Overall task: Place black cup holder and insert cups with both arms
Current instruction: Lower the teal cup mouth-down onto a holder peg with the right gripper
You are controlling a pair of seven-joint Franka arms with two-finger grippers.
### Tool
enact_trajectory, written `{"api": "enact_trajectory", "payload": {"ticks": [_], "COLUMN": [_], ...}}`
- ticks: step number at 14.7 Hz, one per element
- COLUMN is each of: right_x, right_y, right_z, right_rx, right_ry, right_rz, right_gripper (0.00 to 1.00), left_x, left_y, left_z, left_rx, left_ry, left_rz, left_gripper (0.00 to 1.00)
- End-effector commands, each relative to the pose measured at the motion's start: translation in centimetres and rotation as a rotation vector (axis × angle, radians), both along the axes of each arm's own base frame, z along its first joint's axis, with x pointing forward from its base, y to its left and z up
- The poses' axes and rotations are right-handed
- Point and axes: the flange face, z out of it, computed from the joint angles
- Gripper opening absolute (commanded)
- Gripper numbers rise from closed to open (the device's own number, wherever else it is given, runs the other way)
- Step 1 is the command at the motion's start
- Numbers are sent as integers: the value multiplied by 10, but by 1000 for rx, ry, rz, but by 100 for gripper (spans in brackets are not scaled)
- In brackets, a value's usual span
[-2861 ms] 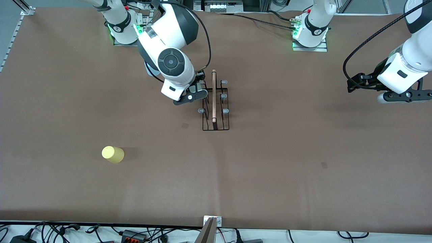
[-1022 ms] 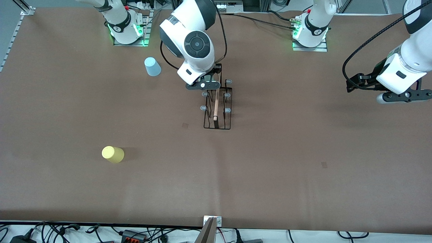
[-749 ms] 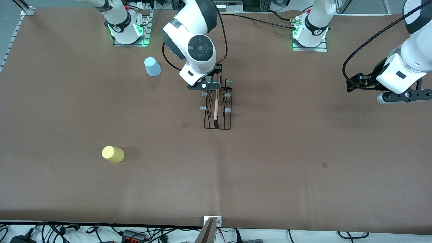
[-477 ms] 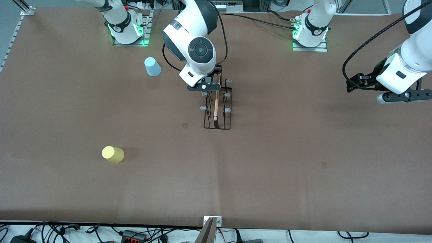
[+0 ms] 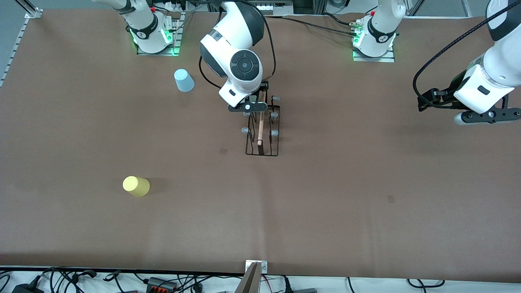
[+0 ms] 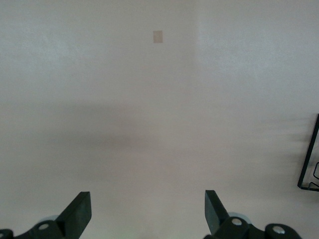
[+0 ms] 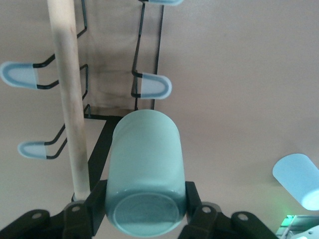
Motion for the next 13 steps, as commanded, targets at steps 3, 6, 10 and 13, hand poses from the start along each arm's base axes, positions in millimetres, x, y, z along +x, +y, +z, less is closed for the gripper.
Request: {"api": "enact_trajectory", "payload": {"ticks": [3, 6, 10, 13], "right_x": [1, 0, 5, 13], "right_y": [6, 9, 6, -1], "right_z": [-13, -22, -17, 19], "right_rx": [1, 4, -5, 22], "right_ry": [-13, -14, -18, -45], "right_rz": [-12, -9, -50, -60], "right_gripper": [15, 16, 100, 100], "left_x": [-4, -4, -4, -4], "left_y": [1, 1, 1, 2], "left_z": [2, 2, 2, 1], "left_rx": [18, 19, 18, 18], "left_ry": [1, 1, 1, 3], "left_rz": [-9, 0, -3, -3], "left_gripper": [100, 100, 100, 100]}}
